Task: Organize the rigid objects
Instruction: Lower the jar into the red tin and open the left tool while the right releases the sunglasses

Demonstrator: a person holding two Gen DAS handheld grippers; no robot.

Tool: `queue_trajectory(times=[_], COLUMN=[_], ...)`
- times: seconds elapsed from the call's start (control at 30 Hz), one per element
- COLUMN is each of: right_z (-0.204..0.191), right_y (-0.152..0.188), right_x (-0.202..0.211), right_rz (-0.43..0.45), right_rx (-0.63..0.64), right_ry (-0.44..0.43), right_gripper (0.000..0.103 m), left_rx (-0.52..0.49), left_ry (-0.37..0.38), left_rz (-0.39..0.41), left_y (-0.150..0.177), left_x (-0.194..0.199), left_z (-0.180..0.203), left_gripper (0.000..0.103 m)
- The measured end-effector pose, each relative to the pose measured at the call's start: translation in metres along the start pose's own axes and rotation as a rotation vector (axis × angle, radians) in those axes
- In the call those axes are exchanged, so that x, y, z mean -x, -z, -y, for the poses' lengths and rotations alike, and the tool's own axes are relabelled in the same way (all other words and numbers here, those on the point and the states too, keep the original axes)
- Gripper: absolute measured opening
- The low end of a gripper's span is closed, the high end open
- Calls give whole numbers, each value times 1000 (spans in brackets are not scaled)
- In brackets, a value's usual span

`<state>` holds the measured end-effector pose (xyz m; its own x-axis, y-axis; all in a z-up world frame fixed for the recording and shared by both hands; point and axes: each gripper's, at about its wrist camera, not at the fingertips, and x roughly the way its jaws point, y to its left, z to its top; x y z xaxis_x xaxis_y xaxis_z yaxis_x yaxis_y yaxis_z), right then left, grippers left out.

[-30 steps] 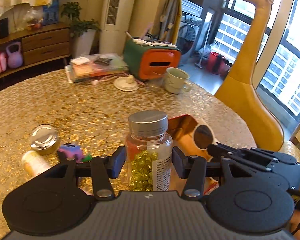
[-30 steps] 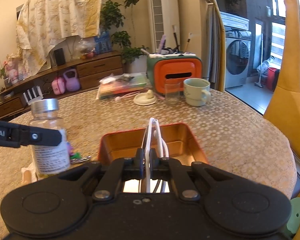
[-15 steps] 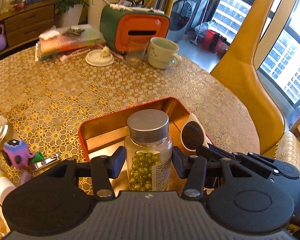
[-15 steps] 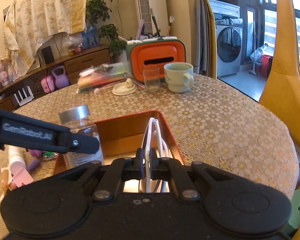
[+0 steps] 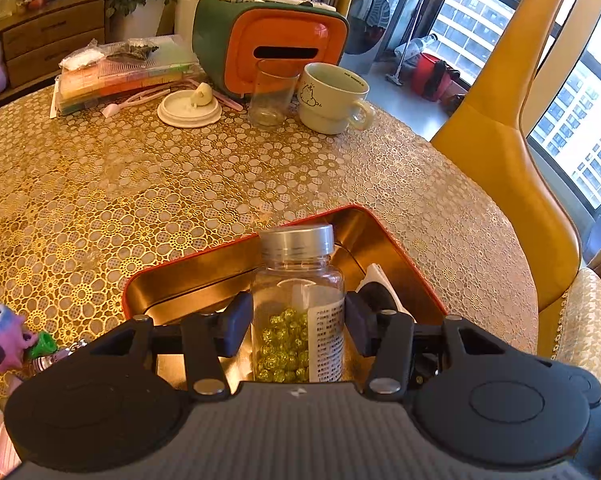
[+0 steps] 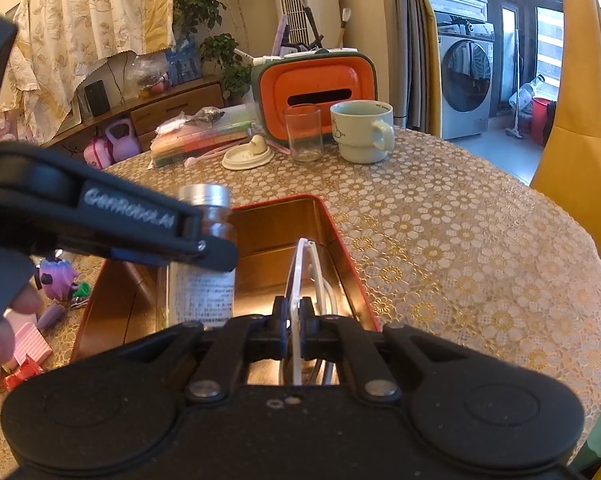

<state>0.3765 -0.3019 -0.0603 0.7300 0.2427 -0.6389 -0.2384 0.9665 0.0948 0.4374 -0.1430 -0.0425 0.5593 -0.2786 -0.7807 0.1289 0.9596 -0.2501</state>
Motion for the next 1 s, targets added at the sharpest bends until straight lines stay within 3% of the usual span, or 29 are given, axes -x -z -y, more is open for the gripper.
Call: queue_trajectory(times=[0.43, 0.53, 0.73, 0.87, 1.0], right_z=[2, 2, -2, -5, -9], right_y=[3, 4, 6, 5, 2], right_x=[-1, 2, 12, 22, 32], right_rz=[3, -1, 3, 10, 14], right_rx=[-32, -35, -20, -21, -19], right_ry=[-7, -9, 7, 7, 9], right_gripper=[5, 14, 17, 20, 22], left_rx=[17, 29, 10, 12, 4], left_ry=[16, 13, 0, 8, 7], left_rz=[-57, -63, -61, -43, -19], left_y=[2, 2, 7, 8, 11], left_x=[-31, -31, -19, -5, 13], left_z=[-1, -1, 0, 1, 2], left_gripper=[50, 50, 50, 58, 59])
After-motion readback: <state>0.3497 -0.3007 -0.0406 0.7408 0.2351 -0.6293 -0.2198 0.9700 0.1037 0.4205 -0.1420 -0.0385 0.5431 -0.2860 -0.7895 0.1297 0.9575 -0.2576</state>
